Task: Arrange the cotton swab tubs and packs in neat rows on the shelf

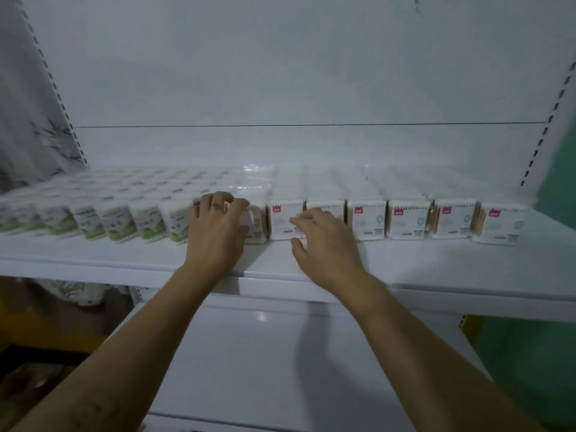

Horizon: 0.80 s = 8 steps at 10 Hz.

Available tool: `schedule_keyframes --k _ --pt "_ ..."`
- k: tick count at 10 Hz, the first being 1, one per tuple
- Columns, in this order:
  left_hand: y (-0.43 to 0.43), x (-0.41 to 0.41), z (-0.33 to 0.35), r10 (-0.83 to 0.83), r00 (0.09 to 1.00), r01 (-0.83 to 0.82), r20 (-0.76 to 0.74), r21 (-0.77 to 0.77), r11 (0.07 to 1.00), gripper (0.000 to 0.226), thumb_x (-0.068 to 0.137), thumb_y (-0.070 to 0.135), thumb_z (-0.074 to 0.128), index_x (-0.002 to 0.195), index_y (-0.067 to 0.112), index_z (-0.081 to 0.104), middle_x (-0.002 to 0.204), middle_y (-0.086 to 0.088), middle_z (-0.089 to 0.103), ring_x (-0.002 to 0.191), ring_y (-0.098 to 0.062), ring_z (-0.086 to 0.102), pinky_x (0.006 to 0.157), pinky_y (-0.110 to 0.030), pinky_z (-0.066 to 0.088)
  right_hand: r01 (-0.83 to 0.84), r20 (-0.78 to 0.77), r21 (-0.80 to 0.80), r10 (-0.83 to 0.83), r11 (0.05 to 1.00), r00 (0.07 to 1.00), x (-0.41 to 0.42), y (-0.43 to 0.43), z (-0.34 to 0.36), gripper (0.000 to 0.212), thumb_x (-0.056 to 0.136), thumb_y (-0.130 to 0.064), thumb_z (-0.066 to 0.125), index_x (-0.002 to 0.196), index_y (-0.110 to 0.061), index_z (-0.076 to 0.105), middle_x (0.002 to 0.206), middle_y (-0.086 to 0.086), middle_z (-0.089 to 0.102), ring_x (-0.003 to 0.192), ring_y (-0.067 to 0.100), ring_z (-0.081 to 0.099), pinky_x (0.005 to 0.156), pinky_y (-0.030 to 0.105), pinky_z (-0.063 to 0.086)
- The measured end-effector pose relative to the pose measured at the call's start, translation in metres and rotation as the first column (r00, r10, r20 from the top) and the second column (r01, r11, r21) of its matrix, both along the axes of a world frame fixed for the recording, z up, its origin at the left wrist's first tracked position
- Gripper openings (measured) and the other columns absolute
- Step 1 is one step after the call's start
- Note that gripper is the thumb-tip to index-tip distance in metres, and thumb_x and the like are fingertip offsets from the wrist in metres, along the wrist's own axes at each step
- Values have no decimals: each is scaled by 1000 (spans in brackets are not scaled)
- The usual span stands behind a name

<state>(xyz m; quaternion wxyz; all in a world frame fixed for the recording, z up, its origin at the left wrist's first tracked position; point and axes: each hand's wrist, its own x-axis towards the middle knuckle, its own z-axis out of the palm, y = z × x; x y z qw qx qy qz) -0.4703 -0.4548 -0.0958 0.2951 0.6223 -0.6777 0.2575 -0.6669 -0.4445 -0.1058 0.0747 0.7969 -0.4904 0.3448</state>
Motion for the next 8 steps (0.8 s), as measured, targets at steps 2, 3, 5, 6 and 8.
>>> schedule_keyframes --k 2,3,5,6,8 --pt "-13 13 -23 -210 978 208 -9 -91 974 23 75 11 74 97 12 68 96 -11 62 85 -32 58 66 -37 43 134 -65 96 -128 986 990 43 0 -9 41 97 -30 47 135 -22 56 138 2 47 124 21 46 103 34 37" --pt "-14 15 -31 -281 959 274 -46 -119 954 10 78 11 69 88 13 69 83 -7 63 73 -32 59 62 -36 40 201 -102 166 -186 965 977 42 -2 -15 41 95 -34 48 134 -27 58 145 1 43 133 19 42 106 33 35" --pt "-16 20 -31 -342 934 336 -99 -79 939 12 86 18 61 86 12 71 82 -7 64 73 -27 58 58 -34 44 234 -99 146 -221 961 970 54 0 -12 38 89 -25 56 125 -21 66 135 8 54 121 26 55 96 36 44" --pt "-16 22 -33 -375 923 373 -92 -35 927 35 89 27 39 86 12 71 82 -7 64 76 -26 58 61 -35 48 296 -148 210 -269 932 952 56 -1 -12 43 94 -30 49 136 -25 56 142 0 46 125 19 47 102 32 37" --pt "-11 29 -27 -427 895 441 -129 110 891 31 90 30 46 104 14 70 99 -6 64 91 -28 56 75 -37 44 362 -52 231 -360 903 931 63 11 -10 43 98 -31 46 140 -22 51 138 -1 48 119 20 52 95 31 41"
